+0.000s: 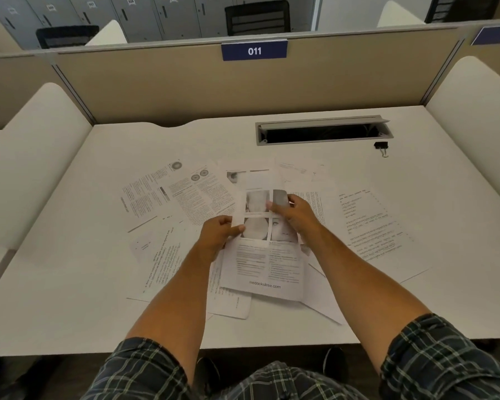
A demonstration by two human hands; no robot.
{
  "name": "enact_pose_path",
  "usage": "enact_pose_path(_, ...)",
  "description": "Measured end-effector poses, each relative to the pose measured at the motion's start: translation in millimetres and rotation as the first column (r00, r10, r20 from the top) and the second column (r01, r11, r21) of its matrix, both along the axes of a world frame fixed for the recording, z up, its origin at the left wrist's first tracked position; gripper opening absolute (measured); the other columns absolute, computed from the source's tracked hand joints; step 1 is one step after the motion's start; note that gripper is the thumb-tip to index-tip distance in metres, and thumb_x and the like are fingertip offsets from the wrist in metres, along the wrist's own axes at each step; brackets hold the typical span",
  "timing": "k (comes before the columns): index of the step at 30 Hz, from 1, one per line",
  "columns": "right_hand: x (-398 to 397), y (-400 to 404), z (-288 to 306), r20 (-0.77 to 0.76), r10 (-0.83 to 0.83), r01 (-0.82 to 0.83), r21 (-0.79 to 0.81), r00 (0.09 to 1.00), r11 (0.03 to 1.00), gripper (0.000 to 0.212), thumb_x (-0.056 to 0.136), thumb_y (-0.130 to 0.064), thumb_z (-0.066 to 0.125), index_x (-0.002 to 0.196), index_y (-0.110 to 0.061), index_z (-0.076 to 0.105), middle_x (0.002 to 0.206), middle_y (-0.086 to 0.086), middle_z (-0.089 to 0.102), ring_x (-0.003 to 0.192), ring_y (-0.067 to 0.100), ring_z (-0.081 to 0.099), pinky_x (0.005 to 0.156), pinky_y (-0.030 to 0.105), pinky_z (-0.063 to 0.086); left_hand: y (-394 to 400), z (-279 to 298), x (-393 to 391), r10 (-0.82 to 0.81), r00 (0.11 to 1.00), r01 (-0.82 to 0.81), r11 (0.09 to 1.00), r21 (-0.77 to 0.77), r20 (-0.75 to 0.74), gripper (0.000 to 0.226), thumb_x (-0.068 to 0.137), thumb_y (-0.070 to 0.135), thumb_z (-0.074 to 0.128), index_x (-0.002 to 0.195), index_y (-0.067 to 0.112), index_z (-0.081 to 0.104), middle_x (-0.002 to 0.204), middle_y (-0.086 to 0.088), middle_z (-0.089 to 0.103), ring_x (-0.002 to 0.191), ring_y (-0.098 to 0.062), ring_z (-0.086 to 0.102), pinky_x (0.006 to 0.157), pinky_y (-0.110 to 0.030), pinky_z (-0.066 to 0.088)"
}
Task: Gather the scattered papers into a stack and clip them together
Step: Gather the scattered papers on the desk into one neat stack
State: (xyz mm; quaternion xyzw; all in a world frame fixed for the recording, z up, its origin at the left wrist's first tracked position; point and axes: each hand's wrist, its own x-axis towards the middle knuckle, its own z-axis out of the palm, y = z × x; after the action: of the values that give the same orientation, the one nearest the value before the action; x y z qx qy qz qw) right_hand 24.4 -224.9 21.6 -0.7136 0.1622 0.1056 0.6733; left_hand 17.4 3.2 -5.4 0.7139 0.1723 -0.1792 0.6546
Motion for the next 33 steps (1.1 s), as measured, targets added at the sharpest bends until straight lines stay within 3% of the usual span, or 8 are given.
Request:
enact_pose_path(3,4.9,-20.6,-9.5,-0.043,-0.186,0.153,-0.4,0.982,0.904,0.065,0.083,-0.061,0.08,0.128,-0.016,0.064,0.121,-0.003,0.068,0.105,0.021,0.069,0.079,0.034,0.057,6.3,1.3,0.2,0.109,0.994,-0.11,0.992,0.058,0.023,0.013,0.085,0.006,0.082,0.097,0.007,0.076,0.1,-0.015,0.078,0.09,-0.03,0.074,0.08,-0.042,0.062)
enact_pose_path(5,4.3,-40.4,-18.6,-0.087,-0.338,0.166,-0.74,0.937,0.651,0.073,0.082,-0.054,0.082,0.134,-0.009,0.059,0.133,0.012,0.062,0.119,0.033,0.061,0.094,0.044,0.053,14.8,1.0,0.9,0.165,0.986,-0.168,0.977,0.129,0.033,0.011,0.088,0.009,0.079,0.098,0.008,0.075,0.094,-0.007,0.076,0.083,-0.023,0.072,0.067,-0.03,0.056)
enact_pose_path(8,-6.6,-60.1,-27.8,-0.183,-0.444,0.053,-0.882,0.877,0.468,0.081,0.076,-0.054,0.085,0.132,-0.004,0.054,0.138,0.02,0.056,0.124,0.036,0.056,0.102,0.047,0.047,29.7,-3.4,-0.9,0.242,0.969,-0.247,0.943,0.222,0.05,0.005,0.092,0.01,0.075,0.097,0.01,0.073,0.09,-0.002,0.073,0.082,-0.022,0.068,0.063,-0.026,0.05)
enact_pose_path(18,-15.0,-65.3,-37.3,-0.215,-0.43,0.08,-0.816,0.877,0.572,0.092,0.072,-0.051,0.093,0.135,0.001,0.049,0.137,0.025,0.057,0.124,0.041,0.058,0.102,0.049,0.052,33.6,-13.5,-2.1,0.317,0.948,-0.314,0.91,0.27,0.034,0.014,0.093,0.011,0.075,0.106,0.007,0.074,0.105,-0.009,0.074,0.092,-0.028,0.07,0.084,-0.038,0.058)
enact_pose_path(22,-18.0,-62.0,-35.0,-0.161,-0.434,0.231,-0.658,0.887,0.717,0.06,0.084,-0.021,0.085,0.13,-0.002,0.052,0.127,0.02,0.068,0.11,0.039,0.068,0.09,0.047,0.06,30.0,-12.9,-1.5,0.282,0.959,-0.28,0.915,0.291,0.038,0.011,0.093,0.011,0.074,0.104,0.01,0.073,0.106,-0.009,0.075,0.097,-0.03,0.072,0.091,-0.044,0.06)
enact_pose_path(25,-16.7,-45.4,-25.2,0.094,-0.414,0.367,-0.665,0.905,0.651,0.041,0.096,-0.02,0.07,0.134,-0.006,0.061,0.13,0.015,0.07,0.112,0.036,0.069,0.09,0.042,0.058,28.0,-10.7,-0.3,0.267,0.962,-0.269,0.911,0.313,0.048,0.015,0.092,0.009,0.074,0.107,0.008,0.072,0.108,-0.011,0.074,0.097,-0.031,0.071,0.091,-0.044,0.059)
enact_pose_path(29,-11.4,-13.6,0.1,0.67,-0.007,0.551,-0.605,0.742,0.575,0.016,0.092,-0.011,0.079,0.104,-0.002,0.075,0.097,0.015,0.075,0.086,0.033,0.07,0.077,0.039,0.054,24.4,-5.9,-1.4,0.248,0.967,-0.256,0.912,0.321,0.065,0.014,0.091,0.006,0.072,0.105,0.007,0.072,0.109,-0.014,0.075,0.103,-0.036,0.071,0.096,-0.051,0.058)
enact_pose_path(33,-11.5,9.8,8.2,0.722,0.557,0.333,-0.687,0.41,0.646,0.01,0.082,0.0,0.083,0.088,-0.008,0.082,0.084,0.009,0.078,0.074,0.029,0.072,0.068,0.036,0.054,19.3,-3.5,2.6,0.248,0.965,-0.264,0.908,0.325,0.091,0.012,0.093,0.005,0.07,0.104,0.007,0.071,0.107,-0.011,0.073,0.101,-0.031,0.068,0.093,-0.042,0.057)
